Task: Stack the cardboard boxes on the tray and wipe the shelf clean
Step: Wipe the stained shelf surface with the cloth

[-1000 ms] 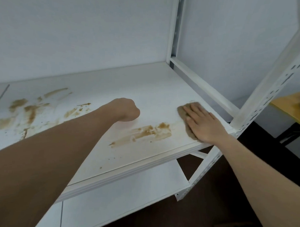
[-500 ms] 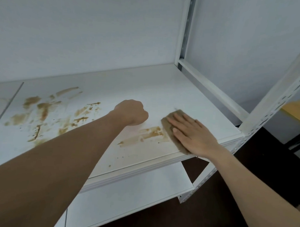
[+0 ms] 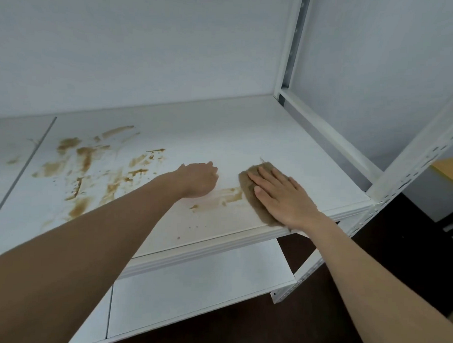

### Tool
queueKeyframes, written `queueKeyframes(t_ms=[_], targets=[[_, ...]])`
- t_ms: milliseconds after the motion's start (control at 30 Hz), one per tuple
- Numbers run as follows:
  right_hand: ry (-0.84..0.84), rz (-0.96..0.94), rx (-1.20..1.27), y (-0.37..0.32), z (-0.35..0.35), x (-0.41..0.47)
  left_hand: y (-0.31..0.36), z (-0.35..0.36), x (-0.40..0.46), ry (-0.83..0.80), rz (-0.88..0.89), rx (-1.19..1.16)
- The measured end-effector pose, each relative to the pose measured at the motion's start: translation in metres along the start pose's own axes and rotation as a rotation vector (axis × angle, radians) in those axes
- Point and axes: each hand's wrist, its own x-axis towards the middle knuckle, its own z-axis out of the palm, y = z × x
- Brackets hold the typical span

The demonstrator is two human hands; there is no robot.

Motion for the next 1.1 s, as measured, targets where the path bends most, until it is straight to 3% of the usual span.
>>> queueKeyframes(t_ms=[200,367,500,700,767,967,1100], targets=[[0.036,0.314,-0.038,0.025,-0.007,0.023,-0.034,0.003,-0.05,-0.052,0.062,-0.028],[0.05,0.105,-0.058,-0.027,0.013,0.017,-0.034,0.016,-0.055,-0.124,0.011,0.038],[0.009,-0.046,-0.072,-0.016,0.009,-0.001,-0.029,0.016,-0.053,-0.093,-0.008,0.115],[0.055,0.298,-0.058,0.019,-0.005,0.025,-0.016,0.018,-0.051,-0.109,-0.089,0.18],[0.04,0.28,-0.055,0.006,-0.001,0.029,-0.01,0.018,-0.045,-0.114,-0.117,0.208],[0.025,-0.021,-0.086,-0.017,0.011,-0.008,0.013,0.017,-0.029,-0.12,-0.172,0.337],[0.031,0.102,-0.106,0.021,-0.005,0.004,0.021,0.018,-0.024,-0.102,-0.132,0.385]])
